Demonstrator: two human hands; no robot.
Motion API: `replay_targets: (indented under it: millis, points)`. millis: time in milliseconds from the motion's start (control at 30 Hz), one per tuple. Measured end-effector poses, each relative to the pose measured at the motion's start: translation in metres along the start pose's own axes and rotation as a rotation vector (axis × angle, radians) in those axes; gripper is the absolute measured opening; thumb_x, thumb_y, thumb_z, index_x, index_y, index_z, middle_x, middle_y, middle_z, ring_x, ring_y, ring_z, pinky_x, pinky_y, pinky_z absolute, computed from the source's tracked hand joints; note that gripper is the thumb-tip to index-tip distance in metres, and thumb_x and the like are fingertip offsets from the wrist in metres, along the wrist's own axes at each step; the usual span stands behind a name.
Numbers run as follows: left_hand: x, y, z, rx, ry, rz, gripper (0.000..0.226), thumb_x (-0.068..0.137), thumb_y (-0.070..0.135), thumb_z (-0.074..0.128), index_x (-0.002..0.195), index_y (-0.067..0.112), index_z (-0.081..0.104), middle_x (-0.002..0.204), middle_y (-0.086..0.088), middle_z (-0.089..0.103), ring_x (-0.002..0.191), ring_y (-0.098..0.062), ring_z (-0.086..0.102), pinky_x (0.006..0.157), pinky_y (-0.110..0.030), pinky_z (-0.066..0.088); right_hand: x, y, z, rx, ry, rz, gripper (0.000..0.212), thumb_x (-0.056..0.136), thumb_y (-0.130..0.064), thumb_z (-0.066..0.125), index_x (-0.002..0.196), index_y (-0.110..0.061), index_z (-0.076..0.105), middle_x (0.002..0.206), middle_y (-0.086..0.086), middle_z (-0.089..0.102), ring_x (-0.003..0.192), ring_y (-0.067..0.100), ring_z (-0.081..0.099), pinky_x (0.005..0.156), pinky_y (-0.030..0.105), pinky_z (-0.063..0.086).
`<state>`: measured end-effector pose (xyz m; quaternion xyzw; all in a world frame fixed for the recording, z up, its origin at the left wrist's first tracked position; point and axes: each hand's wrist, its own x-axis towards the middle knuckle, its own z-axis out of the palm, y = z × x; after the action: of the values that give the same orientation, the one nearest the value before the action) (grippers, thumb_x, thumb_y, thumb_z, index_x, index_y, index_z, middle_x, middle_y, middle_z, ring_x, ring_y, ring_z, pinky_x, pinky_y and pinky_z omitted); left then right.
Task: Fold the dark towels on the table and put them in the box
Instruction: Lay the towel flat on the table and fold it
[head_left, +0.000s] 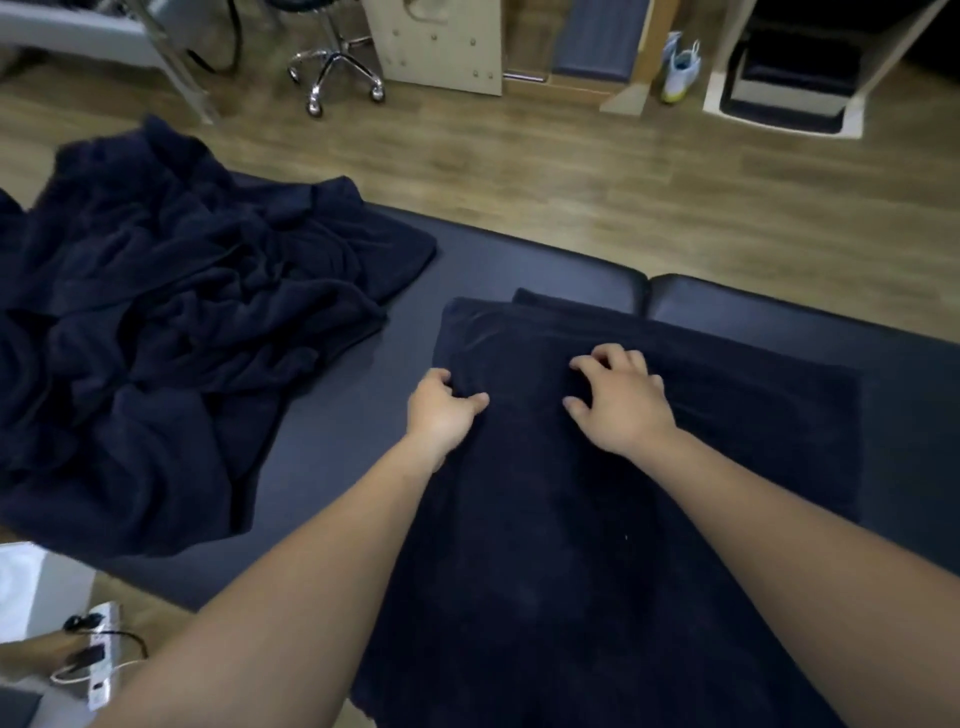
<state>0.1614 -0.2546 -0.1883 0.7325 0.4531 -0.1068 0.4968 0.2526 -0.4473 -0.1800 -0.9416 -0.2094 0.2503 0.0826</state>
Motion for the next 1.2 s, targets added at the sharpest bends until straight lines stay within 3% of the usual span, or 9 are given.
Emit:
replay_targets:
  millis: [100, 267, 433, 567, 733, 833, 967, 1100, 1200]
  points:
    - [0.011, 0.020, 0.000, -0.258, -0.086, 0.009, 0.022, 0.083, 0.010, 0.074, 0.105, 0.013, 0.071, 0.101, -0.003, 0.075, 0.094, -0.024, 0.072, 0.090, -0.044, 0.058, 0.027, -0.022, -0.013, 0.078, 0.051, -0.061, 0.061, 0.093, -0.041, 0.058, 0.148, -0.028, 0.037, 0.153, -0.004, 0.029, 0.139, 0.024, 0.025, 0.109, 0.048, 0.033]
    - [-0.002, 0.050, 0.008, -0.217, -0.254, 0.342, 0.034, 0.080, -0.003, 0.067, 0.106, 0.018, 0.075, 0.103, 0.002, 0.073, 0.096, -0.010, 0.066, 0.093, -0.022, 0.050, 0.051, -0.047, -0.037, 0.384, -0.007, -0.193, 0.079, 0.076, -0.012, 0.069, 0.147, -0.030, 0.040, 0.139, -0.008, 0.053, 0.132, 0.018, 0.044, 0.110, 0.043, 0.037]
    - [0.008, 0.041, 0.007, -0.330, -0.368, 0.250, 0.012, 0.092, 0.016, 0.066, 0.098, 0.024, 0.074, 0.106, 0.002, 0.070, 0.092, -0.002, 0.063, 0.083, -0.017, 0.046, 0.046, -0.018, -0.057, 0.516, -0.028, -0.201, 0.031, 0.071, -0.003, 0.079, 0.081, -0.030, 0.071, 0.081, -0.014, 0.072, 0.080, -0.004, 0.064, 0.077, 0.020, 0.047]
    - [0.043, 0.043, 0.020, 0.095, -0.055, 0.148, 0.025, 0.089, 0.039, 0.067, 0.108, 0.023, 0.065, 0.109, 0.005, 0.061, 0.101, -0.012, 0.058, 0.082, -0.026, 0.044, 0.054, 0.002, -0.070, 0.676, -0.044, -0.111, 0.020, 0.075, 0.000, 0.080, 0.077, -0.019, 0.074, 0.079, 0.005, 0.075, 0.072, 0.013, 0.065, 0.072, 0.029, 0.052]
    - [0.064, 0.075, 0.037, 0.313, -0.043, 0.095, 0.025, 0.085, 0.042, 0.068, 0.104, 0.028, 0.061, 0.106, 0.003, 0.066, 0.106, -0.021, 0.058, 0.083, -0.035, 0.048, 0.094, -0.015, -0.056, 0.722, -0.027, -0.049, 0.007, 0.087, -0.011, 0.073, 0.081, -0.014, 0.073, 0.070, -0.003, 0.069, 0.062, 0.004, 0.060, 0.065, 0.023, 0.050]
    - [0.068, 0.072, 0.032, 0.294, 0.001, 0.137, 0.016, 0.086, 0.045, 0.065, 0.095, 0.031, 0.065, 0.108, 0.005, 0.064, 0.109, -0.020, 0.055, 0.082, -0.033, 0.044, 0.109, -0.022, -0.041, 0.572, 0.034, -0.050, 0.009, 0.086, -0.020, 0.074, 0.079, -0.023, 0.072, 0.075, -0.003, 0.072, 0.071, 0.010, 0.065, 0.072, 0.028, 0.052]
    - [0.079, 0.051, 0.011, 0.379, 0.263, 0.181, 0.034, 0.085, 0.039, 0.071, 0.112, 0.026, 0.057, 0.119, 0.003, 0.052, 0.116, -0.023, 0.046, 0.094, -0.039, 0.039, 0.116, -0.036, -0.034, 0.459, 0.037, -0.099, 0.003, 0.087, -0.025, 0.072, 0.087, -0.027, 0.074, 0.085, -0.007, 0.074, 0.089, 0.015, 0.067, 0.086, 0.030, 0.050]
    - [0.091, 0.056, 0.002, 0.185, 0.206, 0.099, 0.046, 0.080, 0.021, 0.076, 0.119, 0.018, 0.052, 0.116, -0.001, 0.054, 0.107, -0.020, 0.049, 0.088, -0.031, 0.042, 0.126, -0.071, -0.026, 0.509, 0.117, -0.227, 0.006, 0.088, -0.019, 0.071, 0.092, -0.017, 0.075, 0.091, -0.006, 0.075, 0.094, 0.015, 0.067, 0.093, 0.029, 0.046]
    - [0.103, 0.062, -0.004, 0.033, 0.105, 0.013, 0.015, 0.084, 0.013, 0.065, 0.099, 0.017, 0.063, 0.096, -0.001, 0.066, 0.091, -0.018, 0.056, 0.070, -0.025, 0.042, 0.134, -0.093, -0.014, 0.531, 0.157, -0.266, 0.006, 0.088, -0.016, 0.070, 0.091, -0.014, 0.075, 0.095, -0.003, 0.073, 0.097, 0.018, 0.063, 0.093, 0.029, 0.042]
